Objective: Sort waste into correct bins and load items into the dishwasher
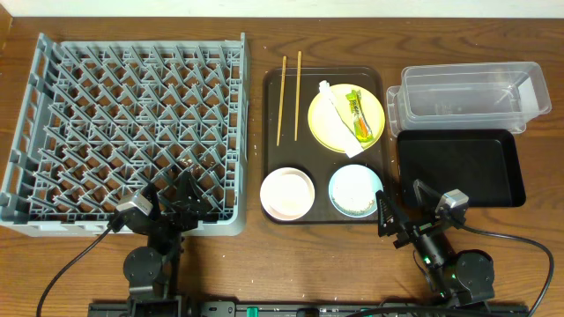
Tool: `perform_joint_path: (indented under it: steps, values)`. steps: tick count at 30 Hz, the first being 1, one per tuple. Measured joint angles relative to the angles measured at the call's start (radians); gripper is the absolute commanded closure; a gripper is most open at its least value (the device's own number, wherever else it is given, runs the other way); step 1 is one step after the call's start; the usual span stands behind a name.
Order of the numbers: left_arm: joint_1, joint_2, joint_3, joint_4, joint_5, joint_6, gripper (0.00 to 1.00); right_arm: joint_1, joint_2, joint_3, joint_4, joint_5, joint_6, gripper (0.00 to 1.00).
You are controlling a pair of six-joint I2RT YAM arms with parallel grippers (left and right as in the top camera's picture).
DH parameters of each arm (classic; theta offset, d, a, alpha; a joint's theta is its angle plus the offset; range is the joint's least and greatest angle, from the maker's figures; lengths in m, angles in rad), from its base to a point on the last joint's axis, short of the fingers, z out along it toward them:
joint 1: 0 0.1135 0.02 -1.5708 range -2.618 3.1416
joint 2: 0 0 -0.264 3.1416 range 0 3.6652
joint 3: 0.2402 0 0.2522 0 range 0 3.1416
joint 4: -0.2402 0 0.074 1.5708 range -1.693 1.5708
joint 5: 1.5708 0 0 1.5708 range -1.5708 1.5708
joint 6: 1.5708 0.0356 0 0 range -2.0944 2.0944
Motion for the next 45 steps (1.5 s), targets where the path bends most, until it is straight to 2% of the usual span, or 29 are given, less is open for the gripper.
perform_joint_path:
  steps: [1, 4, 6, 10, 18, 45]
  values:
    - [0.0, 0.0, 0.0, 0.0, 0.0, 0.0, 0.02, 0.0, 0.0, 0.0, 0.0, 0.0, 0.0, 0.01]
    - [-0.082, 0.012, 0.006, -0.029, -0.018, 0.166, 0.02, -0.129, 0.005, 0.0, -0.029, 0.078, -0.289, 0.01]
    - [-0.1, 0.015, 0.006, -0.029, -0.02, 0.253, 0.02, -0.15, 0.005, 0.0, -0.031, 0.112, -0.425, 0.01]
    - [-0.1, 0.015, 0.006, -0.029, -0.023, 0.301, 0.02, -0.15, 0.005, 0.0, -0.032, 0.128, -0.503, 0.01]
    - [-0.1, 0.015, 0.006, -0.029, -0.023, 0.326, 0.02, -0.15, 0.005, 0.0, -0.033, 0.141, -0.552, 0.01]
    - [-0.1, 0.015, 0.006, -0.029, -0.023, 0.327, 0.02, -0.15, 0.005, 0.0, -0.033, 0.142, -0.56, 0.01]
